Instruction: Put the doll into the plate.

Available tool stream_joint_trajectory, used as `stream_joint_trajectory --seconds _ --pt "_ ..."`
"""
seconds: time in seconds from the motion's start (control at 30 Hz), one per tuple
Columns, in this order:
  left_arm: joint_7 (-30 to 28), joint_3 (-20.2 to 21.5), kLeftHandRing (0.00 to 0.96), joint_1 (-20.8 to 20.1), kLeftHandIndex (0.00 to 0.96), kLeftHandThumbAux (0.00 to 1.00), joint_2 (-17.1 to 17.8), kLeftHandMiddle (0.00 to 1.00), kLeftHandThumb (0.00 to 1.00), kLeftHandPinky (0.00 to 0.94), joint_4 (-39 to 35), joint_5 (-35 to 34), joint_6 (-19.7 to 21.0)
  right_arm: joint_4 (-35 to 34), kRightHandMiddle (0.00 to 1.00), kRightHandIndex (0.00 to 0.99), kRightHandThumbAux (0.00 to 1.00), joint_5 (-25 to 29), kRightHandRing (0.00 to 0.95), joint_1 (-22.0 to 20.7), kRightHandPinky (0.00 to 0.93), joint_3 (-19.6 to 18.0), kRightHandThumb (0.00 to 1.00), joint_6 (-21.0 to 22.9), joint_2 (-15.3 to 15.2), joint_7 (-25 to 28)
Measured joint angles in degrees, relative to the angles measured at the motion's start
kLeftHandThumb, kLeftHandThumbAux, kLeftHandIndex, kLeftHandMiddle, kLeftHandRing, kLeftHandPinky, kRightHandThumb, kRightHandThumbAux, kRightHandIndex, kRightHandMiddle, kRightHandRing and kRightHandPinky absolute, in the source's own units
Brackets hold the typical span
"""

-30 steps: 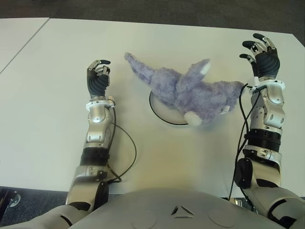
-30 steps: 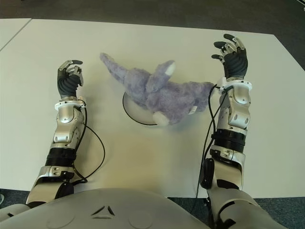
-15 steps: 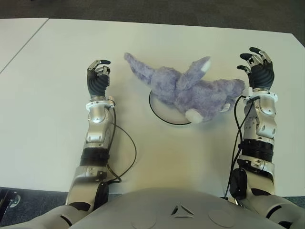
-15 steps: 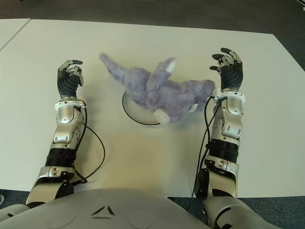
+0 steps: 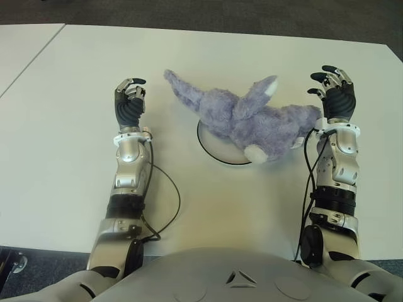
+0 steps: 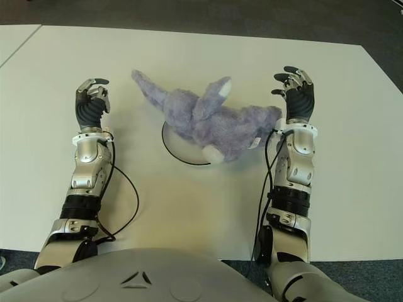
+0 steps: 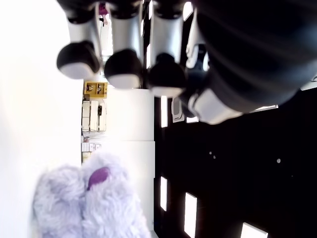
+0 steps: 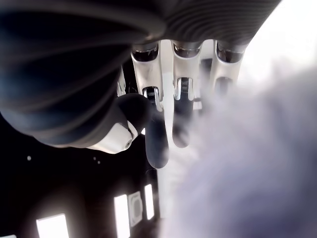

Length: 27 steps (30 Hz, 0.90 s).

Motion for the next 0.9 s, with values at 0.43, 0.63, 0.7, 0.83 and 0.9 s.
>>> stream_joint_trajectory --seconds 0.43,0.63,0.7,0.83,0.9 --pt "0.00 -0.14 0.875 0.03 0.442 0.706 0.00 0.864 0.709 0.864 0.00 0.02 -0.09 1.69 0.473 0.427 0.678 0.36 0.545 -0.01 0.554 2.28 0.842 0.00 2.58 1.10" --pt "0.00 -0.15 0.877 0.02 0.442 0.706 0.00 0.866 0.709 0.865 0.00 0.02 -0.15 2.04 0.476 0.423 0.678 0.09 0.545 -0.03 0.545 3.43 0.841 0.26 3.37 1.09" --pt "0.00 -0.16 0.877 0.02 0.442 0.706 0.00 0.867 0.709 0.866 0.00 0.02 -0.15 2.15 0.476 0.423 0.678 0.02 0.544 -0.06 0.546 3.82 0.841 0.34 3.59 1.09" --pt "0.00 -0.17 0.878 0.03 0.442 0.706 0.00 0.868 0.709 0.865 0.00 0.03 -0.19 2.47 0.477 0.423 0.678 -0.05 0.546 -0.10 0.553 4.64 0.841 0.63 3.84 1.10" --pt "0.00 -0.16 0.879 0.03 0.442 0.706 0.00 0.869 0.709 0.865 0.00 0.03 -0.21 2.62 0.476 0.424 0.678 -0.08 0.546 -0.11 0.551 4.99 0.841 0.78 4.00 1.10"
